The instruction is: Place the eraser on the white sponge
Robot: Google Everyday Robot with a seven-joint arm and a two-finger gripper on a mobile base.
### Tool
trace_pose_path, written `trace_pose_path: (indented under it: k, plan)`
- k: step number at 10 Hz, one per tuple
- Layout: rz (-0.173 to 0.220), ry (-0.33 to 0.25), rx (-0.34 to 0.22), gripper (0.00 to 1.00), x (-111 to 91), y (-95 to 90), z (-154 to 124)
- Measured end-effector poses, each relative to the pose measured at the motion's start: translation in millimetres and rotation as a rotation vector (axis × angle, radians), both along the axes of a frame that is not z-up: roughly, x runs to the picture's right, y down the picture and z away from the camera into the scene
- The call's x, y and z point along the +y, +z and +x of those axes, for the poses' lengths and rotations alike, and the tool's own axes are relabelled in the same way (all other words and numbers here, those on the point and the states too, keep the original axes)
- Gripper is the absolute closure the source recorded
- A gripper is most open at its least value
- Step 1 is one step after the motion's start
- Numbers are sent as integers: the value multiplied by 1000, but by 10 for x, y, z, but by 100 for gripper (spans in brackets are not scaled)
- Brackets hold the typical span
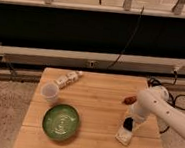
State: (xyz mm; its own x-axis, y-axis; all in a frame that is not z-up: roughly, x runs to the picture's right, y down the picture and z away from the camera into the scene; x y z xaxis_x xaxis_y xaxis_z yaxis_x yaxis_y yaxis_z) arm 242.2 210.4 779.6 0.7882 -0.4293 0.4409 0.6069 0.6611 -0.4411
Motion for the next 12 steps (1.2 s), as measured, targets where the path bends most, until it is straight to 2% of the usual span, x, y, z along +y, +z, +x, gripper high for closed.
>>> trace_pose_path:
  k: [6, 12]
  plan:
    - [-16, 9, 0, 100, 47, 1, 4]
    - [-16, 23, 0, 84, 71, -6, 3]
